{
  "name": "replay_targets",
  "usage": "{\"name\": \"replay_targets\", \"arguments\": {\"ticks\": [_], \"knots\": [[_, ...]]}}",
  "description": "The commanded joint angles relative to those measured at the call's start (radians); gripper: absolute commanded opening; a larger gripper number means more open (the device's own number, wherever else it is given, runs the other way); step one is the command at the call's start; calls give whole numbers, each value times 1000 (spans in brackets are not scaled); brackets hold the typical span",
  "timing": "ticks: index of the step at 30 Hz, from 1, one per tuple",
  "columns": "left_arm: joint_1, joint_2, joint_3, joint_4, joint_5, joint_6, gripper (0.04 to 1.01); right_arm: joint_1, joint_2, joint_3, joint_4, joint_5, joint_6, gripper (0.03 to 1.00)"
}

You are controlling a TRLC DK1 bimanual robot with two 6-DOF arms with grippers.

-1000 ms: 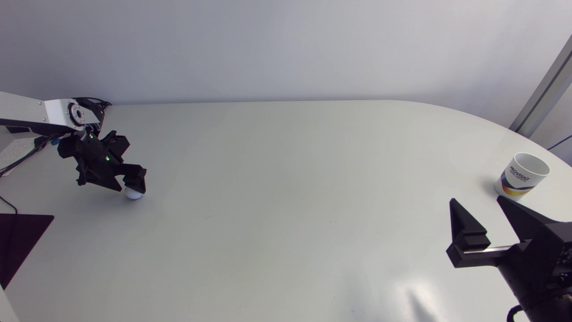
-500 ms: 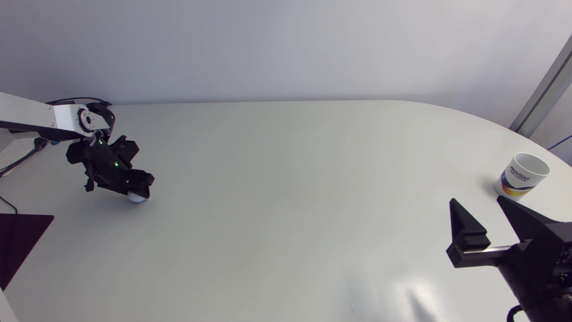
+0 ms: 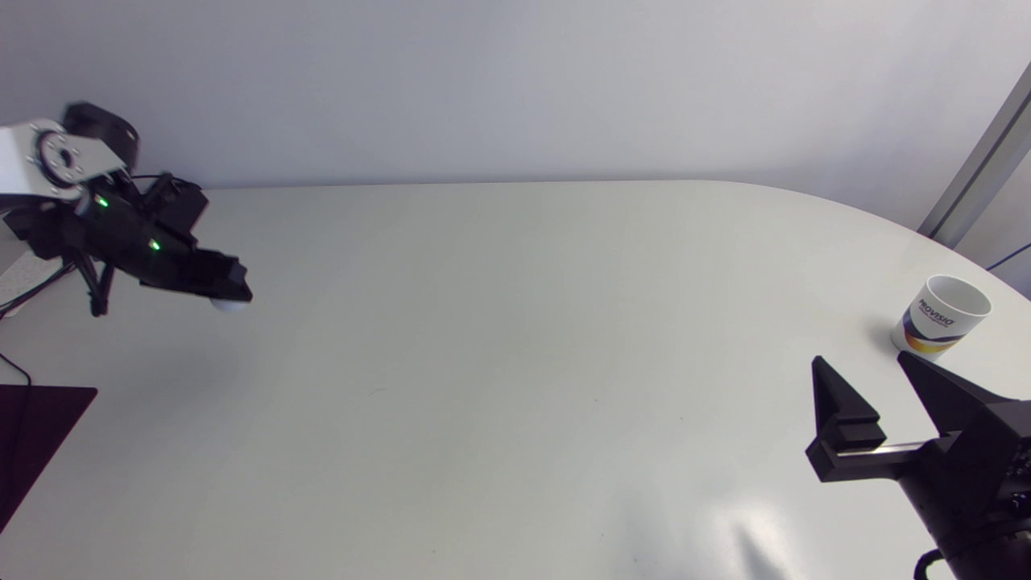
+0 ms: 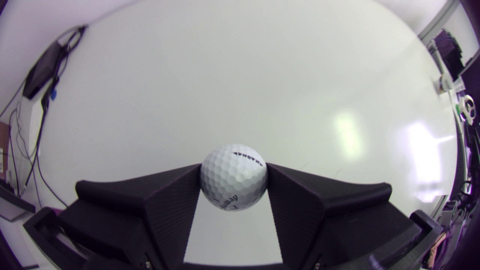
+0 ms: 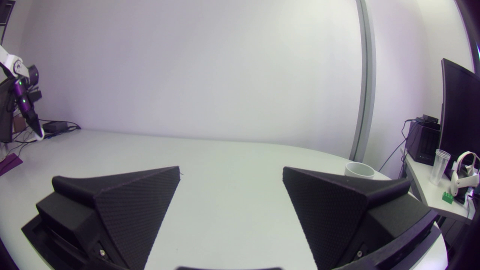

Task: Pick up the white golf ball from the table and place it into the cup.

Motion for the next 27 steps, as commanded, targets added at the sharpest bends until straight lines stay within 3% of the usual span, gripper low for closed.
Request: {"name": "replay_targets", "arguments": {"ticks": [1,5,7,10,12,16,22,27], "knots": [[-3,-121,-37,-10,93,53,441,3,-15,-40,-19,-6,3,964],[-50,-154,-101,1,225,99,441,4,-16,-29,-14,-4,3,964],[-93,-173,-152,41,269,124,441,16,-13,30,-85,-3,46,964],[-166,-246,-259,182,283,117,441,19,-4,93,-106,2,77,964],[-213,-277,-293,217,285,116,441,21,28,141,-120,2,102,964],[-278,-332,-373,348,294,101,443,19,136,239,-147,-13,141,966],[-333,-331,-388,443,295,98,444,16,309,412,-220,-79,238,966],[-370,-306,-388,476,294,101,446,10,525,586,-269,-127,333,964]]}}
